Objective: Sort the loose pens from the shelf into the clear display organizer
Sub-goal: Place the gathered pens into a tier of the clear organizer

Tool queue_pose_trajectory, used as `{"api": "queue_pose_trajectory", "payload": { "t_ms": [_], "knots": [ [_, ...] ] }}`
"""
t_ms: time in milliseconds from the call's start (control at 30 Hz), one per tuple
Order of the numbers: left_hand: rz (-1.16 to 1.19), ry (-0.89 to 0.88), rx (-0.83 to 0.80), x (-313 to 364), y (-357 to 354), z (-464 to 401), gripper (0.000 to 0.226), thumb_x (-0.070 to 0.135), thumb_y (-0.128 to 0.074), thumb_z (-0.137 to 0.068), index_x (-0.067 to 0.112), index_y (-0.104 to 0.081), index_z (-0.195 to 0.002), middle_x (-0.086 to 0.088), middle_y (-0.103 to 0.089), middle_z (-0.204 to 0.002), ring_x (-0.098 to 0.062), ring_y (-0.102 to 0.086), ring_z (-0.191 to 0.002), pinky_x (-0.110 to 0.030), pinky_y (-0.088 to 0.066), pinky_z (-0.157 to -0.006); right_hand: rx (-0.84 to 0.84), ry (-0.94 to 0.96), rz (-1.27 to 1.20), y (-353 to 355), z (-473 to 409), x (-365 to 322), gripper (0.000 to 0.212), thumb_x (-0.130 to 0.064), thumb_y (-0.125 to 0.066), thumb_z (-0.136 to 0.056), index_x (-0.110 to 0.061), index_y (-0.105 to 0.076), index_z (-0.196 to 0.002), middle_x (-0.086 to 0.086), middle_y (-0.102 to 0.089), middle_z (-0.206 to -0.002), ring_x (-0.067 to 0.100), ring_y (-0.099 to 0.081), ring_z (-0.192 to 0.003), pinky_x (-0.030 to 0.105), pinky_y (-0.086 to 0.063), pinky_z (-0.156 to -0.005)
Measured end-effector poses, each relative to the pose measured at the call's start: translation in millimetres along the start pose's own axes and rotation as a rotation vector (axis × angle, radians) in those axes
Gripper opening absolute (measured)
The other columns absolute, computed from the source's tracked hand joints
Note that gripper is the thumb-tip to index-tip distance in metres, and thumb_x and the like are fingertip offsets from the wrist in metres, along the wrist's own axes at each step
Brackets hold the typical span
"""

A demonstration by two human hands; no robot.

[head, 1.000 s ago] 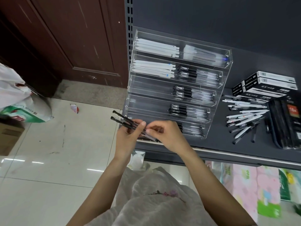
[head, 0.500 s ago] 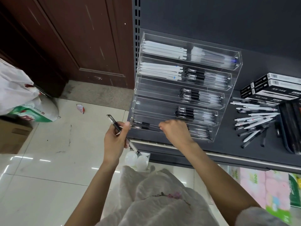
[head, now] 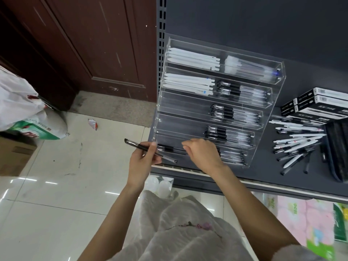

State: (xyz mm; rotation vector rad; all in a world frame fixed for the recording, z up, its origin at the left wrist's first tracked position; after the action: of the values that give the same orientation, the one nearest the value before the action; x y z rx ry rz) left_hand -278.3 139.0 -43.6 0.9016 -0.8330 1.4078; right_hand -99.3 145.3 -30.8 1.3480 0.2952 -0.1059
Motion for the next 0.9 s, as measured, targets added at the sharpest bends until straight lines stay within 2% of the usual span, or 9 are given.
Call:
{"api": "queue_pose_trajectory", "payload": {
  "t_ms": [100, 167, 233, 267, 367, 433, 567, 700, 900],
  "knots": [
    [0.033, 0.011, -0.044, 2.1, -15.8, -2.6, 0.012, 0.018, -0.054, -0.096, 0.009, -0.060, -0.092, 0.000, -0.062, -0.066, -0.008, -0.063, -0.055, -0.021, -0.056, -0.061, 0.034, -0.067, -0.472, 21.6, 16.5, -7.2, 0.022, -0.032, -0.059, -0.092, -0.025, -0.068, -0.111, -0.010, -0.072, -0.101, 0.003, -0.066, -0.090, 0.022, -0.052, -0.082],
    [0.044, 0.016, -0.077, 3.6, -27.6, -3.0, 0.013, 0.019, -0.054, -0.096, 0.009, -0.060, -0.090, 0.000, -0.063, -0.065, -0.008, -0.064, -0.056, -0.023, -0.057, -0.062, 0.030, -0.034, -0.485, 25.1, 24.7, -14.5, 0.024, -0.031, -0.068, -0.086, -0.026, -0.069, -0.109, -0.011, -0.072, -0.098, 0.000, -0.065, -0.089, 0.022, -0.053, -0.082],
    [0.011, 0.001, -0.129, 6.7, -39.4, -2.0, 0.018, 0.024, -0.052, -0.096, 0.011, -0.061, -0.088, -0.004, -0.064, -0.068, -0.012, -0.065, -0.061, -0.027, -0.058, -0.066, 0.082, -0.021, -0.419, 25.1, 28.6, -13.1, 0.020, -0.025, -0.071, -0.083, -0.025, -0.070, -0.103, -0.011, -0.072, -0.092, 0.001, -0.066, -0.085, 0.023, -0.054, -0.077],
    [-0.107, -0.036, -0.157, 7.5, -43.4, -2.1, 0.025, 0.031, -0.048, -0.096, 0.013, -0.062, -0.086, -0.005, -0.066, -0.072, -0.015, -0.066, -0.065, -0.030, -0.057, -0.068, 0.117, -0.024, -0.390, 25.2, 29.6, -8.4, 0.017, -0.023, -0.071, -0.083, -0.024, -0.071, -0.100, -0.012, -0.072, -0.090, 0.002, -0.066, -0.083, 0.023, -0.054, -0.075],
    [-0.906, -0.409, -0.151, 13.9, -48.3, -1.5, 0.050, 0.048, -0.031, -0.097, 0.012, -0.066, -0.094, -0.003, -0.068, -0.090, -0.022, -0.063, -0.086, -0.033, -0.050, -0.075, 0.230, -0.079, -0.225, 27.1, 33.3, 15.1, 0.012, -0.019, -0.073, -0.081, -0.024, -0.073, -0.092, -0.009, -0.073, -0.087, 0.009, -0.068, -0.080, 0.030, -0.056, -0.066],
    [-1.100, -0.640, -0.127, 13.7, -48.1, 0.4, 0.047, 0.043, -0.031, -0.097, 0.016, -0.069, -0.100, -0.001, -0.068, -0.100, -0.024, -0.059, -0.099, -0.034, -0.048, -0.085, 0.271, -0.109, -0.050, 26.2, 34.7, 30.4, 0.011, -0.017, -0.076, -0.078, -0.023, -0.074, -0.086, -0.006, -0.073, -0.079, 0.015, -0.068, -0.073, 0.032, -0.056, -0.054],
    [-1.429, -0.745, -0.185, -13.1, -44.7, -1.3, 0.046, 0.039, -0.033, -0.087, 0.022, -0.070, -0.108, 0.001, -0.067, -0.114, -0.024, -0.057, -0.116, -0.054, -0.025, -0.104, 0.073, -0.072, 0.293, 9.0, 26.5, 22.6, 0.021, -0.009, -0.082, -0.058, -0.024, -0.072, -0.069, -0.008, -0.065, -0.061, 0.013, -0.060, -0.060, 0.019, -0.042, -0.043],
    [-1.488, -0.713, -0.206, -21.3, -41.2, -0.5, 0.049, 0.040, -0.032, -0.086, 0.021, -0.067, -0.114, 0.001, -0.067, -0.112, -0.021, -0.061, -0.113, -0.063, -0.015, -0.104, -0.027, 0.006, 0.472, -1.0, 11.4, 1.1, 0.031, -0.006, -0.081, -0.037, -0.024, -0.067, -0.058, -0.009, -0.056, -0.048, 0.010, -0.055, -0.048, 0.016, -0.030, -0.039],
    [-1.395, -0.713, -0.156, -9.8, -33.1, 1.9, 0.043, 0.036, -0.034, -0.088, 0.021, -0.066, -0.111, 0.003, -0.066, -0.107, -0.018, -0.063, -0.103, -0.059, -0.033, -0.103, -0.089, 0.040, 0.513, -11.9, -2.8, -2.4, 0.030, -0.005, -0.081, -0.035, -0.023, -0.062, -0.049, -0.009, -0.051, -0.045, 0.008, -0.049, -0.038, 0.015, -0.024, -0.039]
  ]
}}
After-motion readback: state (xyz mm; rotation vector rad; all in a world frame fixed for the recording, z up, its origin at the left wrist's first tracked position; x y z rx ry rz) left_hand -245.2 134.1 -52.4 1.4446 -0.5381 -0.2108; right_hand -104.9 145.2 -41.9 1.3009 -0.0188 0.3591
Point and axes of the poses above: each hand's wrist, its own z-axis away from the middle knuckle, its own y-axis out of the back of the hand, x = y × z, the point moved 7 cm from there along -z, towards the middle knuckle
